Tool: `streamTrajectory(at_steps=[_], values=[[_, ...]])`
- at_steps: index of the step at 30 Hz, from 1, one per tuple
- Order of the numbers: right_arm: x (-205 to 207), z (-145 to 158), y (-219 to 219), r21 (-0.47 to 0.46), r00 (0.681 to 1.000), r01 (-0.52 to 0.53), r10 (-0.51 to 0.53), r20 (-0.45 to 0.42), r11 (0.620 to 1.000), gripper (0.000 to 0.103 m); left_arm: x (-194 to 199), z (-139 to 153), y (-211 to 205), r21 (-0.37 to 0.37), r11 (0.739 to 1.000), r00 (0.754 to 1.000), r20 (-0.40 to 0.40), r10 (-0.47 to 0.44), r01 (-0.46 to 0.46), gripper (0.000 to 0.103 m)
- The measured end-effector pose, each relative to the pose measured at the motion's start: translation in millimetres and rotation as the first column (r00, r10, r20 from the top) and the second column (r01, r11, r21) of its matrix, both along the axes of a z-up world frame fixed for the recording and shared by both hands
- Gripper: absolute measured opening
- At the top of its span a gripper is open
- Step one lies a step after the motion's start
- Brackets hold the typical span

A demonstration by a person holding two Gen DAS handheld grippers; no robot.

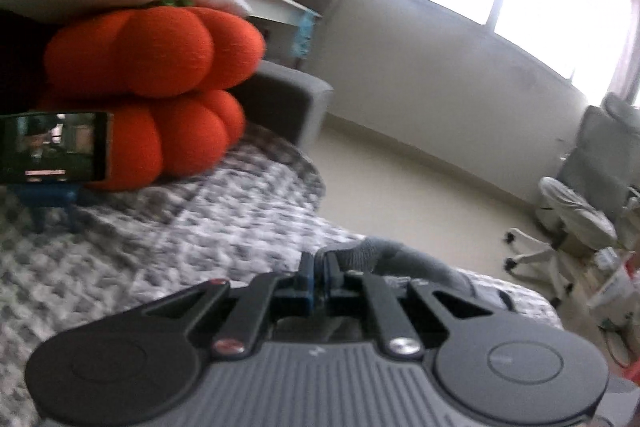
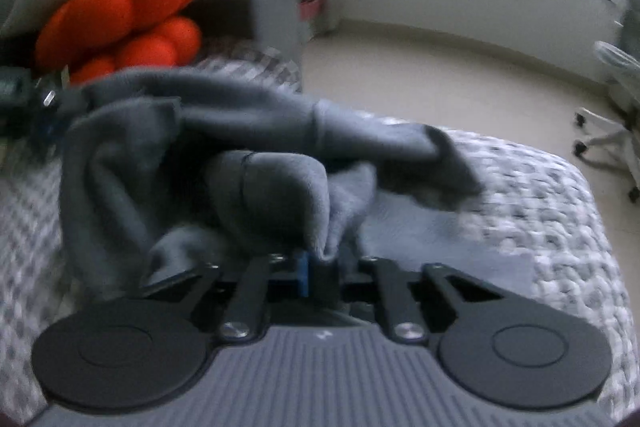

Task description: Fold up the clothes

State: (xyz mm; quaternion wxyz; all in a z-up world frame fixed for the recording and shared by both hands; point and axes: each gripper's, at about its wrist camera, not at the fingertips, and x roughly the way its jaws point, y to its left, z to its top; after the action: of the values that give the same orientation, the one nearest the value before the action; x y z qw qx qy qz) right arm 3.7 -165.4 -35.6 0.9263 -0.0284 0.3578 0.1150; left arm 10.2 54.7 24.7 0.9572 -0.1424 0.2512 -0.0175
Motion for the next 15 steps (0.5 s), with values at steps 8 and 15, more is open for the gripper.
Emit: streamTrajectory(at_steps=[8, 15], values=[[-26.1, -2.5, 24.6, 0.064, 0.950, -0.305, 0.308, -0.048, 0.950, 0.013, 1.7, 5.8, 13.1, 0.138, 0.987, 0.997, 0.008, 0.079, -0.079, 0.004], [-45.9, -2.3, 38.6, 0.044, 0.860, -0.504, 0.506, -0.069, 0.862, 0.019, 23.7, -22.8, 28.5, 0.116, 0.992, 0.976, -0.207, 0.065, -0.042, 0.006]])
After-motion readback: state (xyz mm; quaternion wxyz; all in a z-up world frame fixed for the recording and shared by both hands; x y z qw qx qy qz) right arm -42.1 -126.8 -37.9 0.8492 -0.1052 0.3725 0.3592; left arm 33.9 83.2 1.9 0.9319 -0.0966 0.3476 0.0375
